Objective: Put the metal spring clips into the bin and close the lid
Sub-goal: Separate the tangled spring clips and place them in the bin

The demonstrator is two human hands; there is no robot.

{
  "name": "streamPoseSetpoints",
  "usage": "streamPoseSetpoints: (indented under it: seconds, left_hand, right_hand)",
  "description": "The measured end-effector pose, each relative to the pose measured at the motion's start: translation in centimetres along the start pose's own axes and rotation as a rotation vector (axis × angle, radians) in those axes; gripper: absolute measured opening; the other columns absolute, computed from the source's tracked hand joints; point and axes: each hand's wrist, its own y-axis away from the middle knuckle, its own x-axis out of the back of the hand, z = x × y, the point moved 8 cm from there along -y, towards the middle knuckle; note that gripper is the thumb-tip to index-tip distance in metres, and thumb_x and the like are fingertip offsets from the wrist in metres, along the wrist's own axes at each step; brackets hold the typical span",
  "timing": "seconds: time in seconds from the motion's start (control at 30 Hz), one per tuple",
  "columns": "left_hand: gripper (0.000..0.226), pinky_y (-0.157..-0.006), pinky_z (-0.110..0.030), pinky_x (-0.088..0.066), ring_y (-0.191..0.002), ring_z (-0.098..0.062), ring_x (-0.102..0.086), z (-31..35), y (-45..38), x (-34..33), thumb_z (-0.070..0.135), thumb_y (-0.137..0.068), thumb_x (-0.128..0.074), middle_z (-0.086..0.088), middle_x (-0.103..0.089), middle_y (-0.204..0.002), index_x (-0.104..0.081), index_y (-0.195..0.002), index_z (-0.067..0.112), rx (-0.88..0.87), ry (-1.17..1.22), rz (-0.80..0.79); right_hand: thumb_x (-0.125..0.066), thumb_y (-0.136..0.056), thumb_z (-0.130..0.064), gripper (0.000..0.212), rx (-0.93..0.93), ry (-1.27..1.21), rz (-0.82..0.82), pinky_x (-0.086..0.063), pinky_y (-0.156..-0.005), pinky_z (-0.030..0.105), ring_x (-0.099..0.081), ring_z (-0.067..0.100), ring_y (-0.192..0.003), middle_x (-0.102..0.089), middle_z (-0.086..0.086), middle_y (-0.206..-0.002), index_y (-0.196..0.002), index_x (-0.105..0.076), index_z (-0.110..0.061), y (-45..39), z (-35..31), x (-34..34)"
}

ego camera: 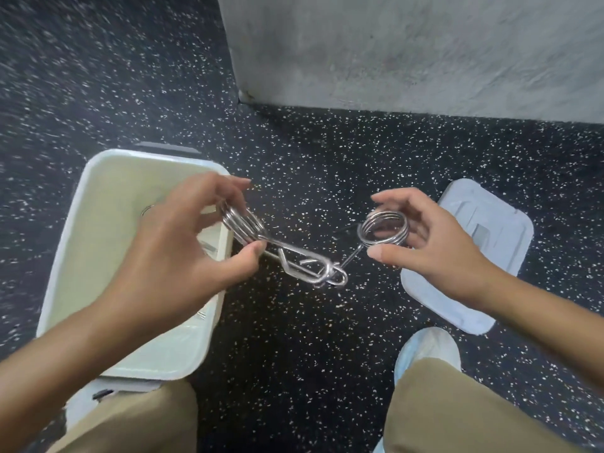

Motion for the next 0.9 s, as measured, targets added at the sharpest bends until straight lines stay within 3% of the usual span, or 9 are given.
streamPoseSetpoints:
  seconds: [0.17,0.27,0.37,0.4,0.6,0.73,0.83,0.9]
  left_hand:
    - [0.025,-0.098,-0.052,-0.052,-0.118,-0.02,-0.065,-2.2,1.7,4.9,0.035,-0.071,-0.076,0.011,-0.068,-0.13,-0.06,-0.082,0.019,-0.026,-0.065,0.057]
    - [0.02,-0.093,-0.045,-0.056,-0.113,-0.012,-0.069,-4.2,3.2,8.1,0.031,-0.071,-0.081,0.012,-0.065,-0.135,-0.061,-0.07,0.026,-0.028,-0.188,0.08]
    - [0.012,-0.068,-0.036,-0.06,-0.084,-0.008,-0.074,-6.1,4.9,10.4,0.04,-0.075,-0.077,0.023,-0.062,-0.134,-0.075,-0.072,0.028,-0.007,-0.315,0.058]
    - [0.015,-0.066,-0.035,-0.059,-0.081,-0.007,-0.072,-6.8,5.5,10.9,0.043,-0.077,-0.074,0.023,-0.063,-0.131,-0.078,-0.075,0.028,0.006,-0.344,0.037]
    - [0.043,-0.073,-0.037,-0.059,-0.083,-0.011,-0.069,-11.1,8.0,9.9,0.059,-0.088,-0.046,0.006,-0.049,-0.126,-0.078,-0.089,0.03,0.082,-0.655,-0.179]
    - [0.035,-0.058,-0.04,-0.057,-0.083,-0.023,-0.065,-13.6,8.4,7.5,0.045,-0.099,-0.045,-0.006,-0.05,-0.117,-0.073,-0.091,0.026,-0.04,-0.885,-0.276]
    - [0.019,-0.056,-0.041,-0.054,-0.079,-0.026,-0.059,-15.4,8.3,5.1,0.027,-0.09,-0.06,-0.013,-0.058,-0.1,-0.071,-0.08,0.015,-0.11,-1.033,-0.407]
    - [0.015,-0.053,-0.04,-0.046,-0.085,-0.031,-0.058,-15.7,8.1,3.3,0.011,-0.084,-0.057,-0.017,-0.058,-0.088,-0.069,-0.073,0.011,-0.147,-1.092,-0.51]
  right_hand:
    - [-0.083,-0.066,-0.019,0.066,0.053,-0.069,-0.023,-0.05,-0.099,0.025,-0.068,0.012,-0.107,-0.065,0.003,-0.114,-0.127,-0.058,-0.02,-0.8,-3.6,-2.7]
    - [-0.088,-0.066,-0.022,0.067,0.07,-0.094,-0.041,-0.052,-0.094,0.022,-0.069,0.014,-0.105,-0.065,0.007,-0.116,-0.125,-0.057,-0.018,-1.7,-5.5,-4.7]
    - [-0.087,-0.068,-0.019,0.065,0.071,-0.111,-0.066,-0.053,-0.09,0.023,-0.069,0.018,-0.105,-0.065,0.011,-0.119,-0.125,-0.056,-0.018,-2.9,-6.8,-6.8]
    - [-0.088,-0.069,-0.018,0.065,0.071,-0.124,-0.076,-0.054,-0.091,0.025,-0.069,0.02,-0.105,-0.065,0.012,-0.119,-0.125,-0.055,-0.017,-3.2,-7.2,-7.6]
    - [-0.086,-0.065,-0.019,0.064,0.1,-0.158,-0.1,-0.055,-0.089,0.03,-0.068,0.02,-0.096,-0.065,0.009,-0.111,-0.121,-0.054,-0.018,-5.1,-9.8,-11.5]
    - [-0.088,-0.062,-0.03,0.067,0.144,-0.137,-0.107,-0.056,-0.095,0.038,-0.068,0.034,-0.104,-0.063,0.022,-0.117,-0.118,-0.052,-0.019,-6.2,-12.1,-13.5]
    - [-0.093,-0.058,-0.042,0.075,0.164,-0.148,-0.154,-0.056,-0.095,0.045,-0.069,0.037,-0.108,-0.063,0.02,-0.114,-0.117,-0.05,-0.023,-7.1,-13.7,-14.9]
    - [-0.094,-0.059,-0.037,0.076,0.173,-0.09,-0.184,-0.059,-0.091,0.046,-0.071,0.038,-0.104,-0.06,0.022,-0.116,-0.12,-0.049,-0.023,-7.8,-14.8,-15.9]
